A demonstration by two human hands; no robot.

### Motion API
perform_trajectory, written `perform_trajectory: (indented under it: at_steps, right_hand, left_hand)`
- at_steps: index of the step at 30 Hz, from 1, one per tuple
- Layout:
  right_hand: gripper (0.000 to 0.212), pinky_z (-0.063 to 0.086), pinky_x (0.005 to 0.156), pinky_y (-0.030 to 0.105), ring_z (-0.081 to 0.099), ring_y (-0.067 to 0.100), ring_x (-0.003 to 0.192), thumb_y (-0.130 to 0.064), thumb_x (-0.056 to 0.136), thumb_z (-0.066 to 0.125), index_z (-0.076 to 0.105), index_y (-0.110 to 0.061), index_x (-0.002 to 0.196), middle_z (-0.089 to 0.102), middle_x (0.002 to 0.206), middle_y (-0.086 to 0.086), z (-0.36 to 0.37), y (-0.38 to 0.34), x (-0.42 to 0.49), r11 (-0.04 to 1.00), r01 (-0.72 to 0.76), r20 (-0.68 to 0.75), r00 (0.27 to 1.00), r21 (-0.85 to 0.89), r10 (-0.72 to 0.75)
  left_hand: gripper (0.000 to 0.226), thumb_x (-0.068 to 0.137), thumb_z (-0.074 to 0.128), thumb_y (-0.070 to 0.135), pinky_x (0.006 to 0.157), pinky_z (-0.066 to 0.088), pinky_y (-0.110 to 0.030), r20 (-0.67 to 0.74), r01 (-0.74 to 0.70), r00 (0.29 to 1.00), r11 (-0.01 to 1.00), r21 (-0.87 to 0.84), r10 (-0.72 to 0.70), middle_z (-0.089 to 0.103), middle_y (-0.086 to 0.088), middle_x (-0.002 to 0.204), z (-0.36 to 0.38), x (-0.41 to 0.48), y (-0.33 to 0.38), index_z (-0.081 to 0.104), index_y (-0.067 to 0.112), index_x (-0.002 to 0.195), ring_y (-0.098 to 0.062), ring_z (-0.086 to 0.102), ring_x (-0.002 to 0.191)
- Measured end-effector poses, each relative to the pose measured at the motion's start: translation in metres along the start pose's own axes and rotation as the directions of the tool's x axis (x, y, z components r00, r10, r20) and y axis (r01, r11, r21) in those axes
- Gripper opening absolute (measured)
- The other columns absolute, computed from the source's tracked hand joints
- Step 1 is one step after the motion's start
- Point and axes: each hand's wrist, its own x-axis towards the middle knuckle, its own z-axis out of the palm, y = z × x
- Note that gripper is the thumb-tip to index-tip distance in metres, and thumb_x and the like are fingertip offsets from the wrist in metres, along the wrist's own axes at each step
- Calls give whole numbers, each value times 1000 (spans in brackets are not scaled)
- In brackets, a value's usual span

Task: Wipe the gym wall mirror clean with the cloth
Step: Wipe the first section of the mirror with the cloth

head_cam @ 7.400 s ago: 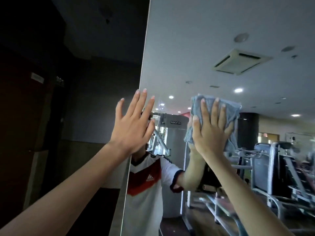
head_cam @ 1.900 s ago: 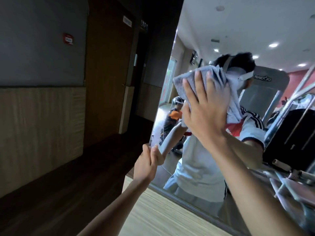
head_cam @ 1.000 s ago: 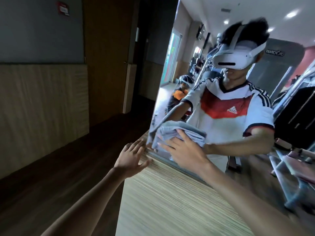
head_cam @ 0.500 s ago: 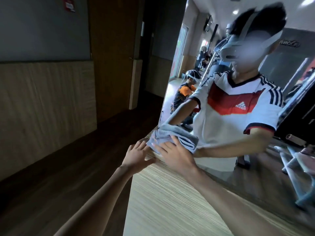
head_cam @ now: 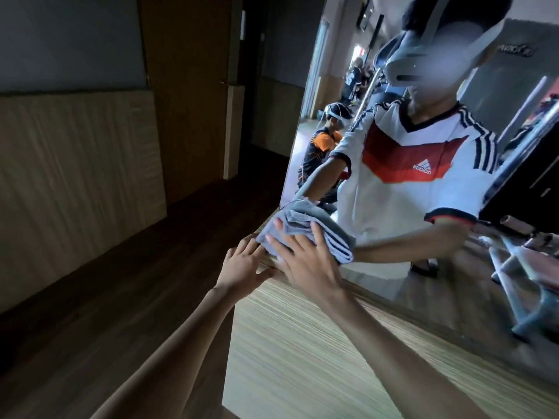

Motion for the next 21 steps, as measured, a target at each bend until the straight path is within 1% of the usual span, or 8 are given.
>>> perform_trajectory:
  at_steps: [2,3,6,8,10,13,18,21]
  right_hand:
    - [49,-13,121,53,51,17,123,-40,102,35,45,-26,148,51,148,-3,7,-13,-6,999,36,99,994,26,-39]
    - [48,-12,122,51,53,16,121,-38,102,35,46,-26,147,53,145,-5,9,-12,-13,998,41,135,990,51,-48]
    - [45,-2,123,46,55,13,118,-35,100,42,51,-27,143,55,144,-7,13,9,-52,991,35,116,992,130,-50]
    - [45,9,121,45,55,13,115,-34,97,45,55,-25,140,47,152,-5,13,33,-86,990,35,57,997,139,-43]
    - [45,16,117,45,57,14,113,-34,97,47,57,-24,139,39,155,-4,15,57,-117,990,42,-1,999,135,-43]
    - [44,21,113,47,54,16,110,-34,96,50,58,-24,138,41,154,-3,13,69,-131,993,42,-4,999,109,-42]
    - [49,18,116,50,50,17,119,-35,92,59,55,-26,141,44,154,-2,4,31,-81,998,23,-9,1000,51,-22]
    - [47,3,122,49,57,15,118,-26,95,48,54,-25,141,44,154,-4,2,-4,-32,994,15,29,999,113,-19]
  left_hand:
    - [73,84,73,49,104,44,-49,-64,-54,996,998,16,55,45,-1,151,5,0,-5,47,21,146,-16,27,140]
    - [70,79,77,49,94,51,-51,-127,-96,987,995,33,99,53,-2,141,8,1,-8,52,20,138,-18,33,133]
    - [61,78,61,64,75,55,-45,-282,-175,943,984,36,178,50,4,126,13,0,-10,50,20,121,-20,42,117]
    - [65,77,50,70,74,54,-44,-312,-193,931,981,22,190,44,7,125,13,1,-8,48,22,121,-21,42,116]
    - [66,77,49,71,77,53,-46,-315,-194,932,981,-16,179,42,9,127,15,2,-9,49,23,122,-21,41,118]
    - [69,78,49,73,80,52,-46,-270,-177,950,983,-54,156,42,9,133,19,2,-12,49,23,126,-22,40,123]
    - [76,83,41,75,81,53,-46,-215,-200,957,980,-6,194,45,-2,136,23,6,-17,50,16,130,-27,41,123]
    - [77,86,33,78,76,53,-48,-242,-204,949,979,16,201,49,-5,128,25,7,-19,51,14,124,-29,43,114]
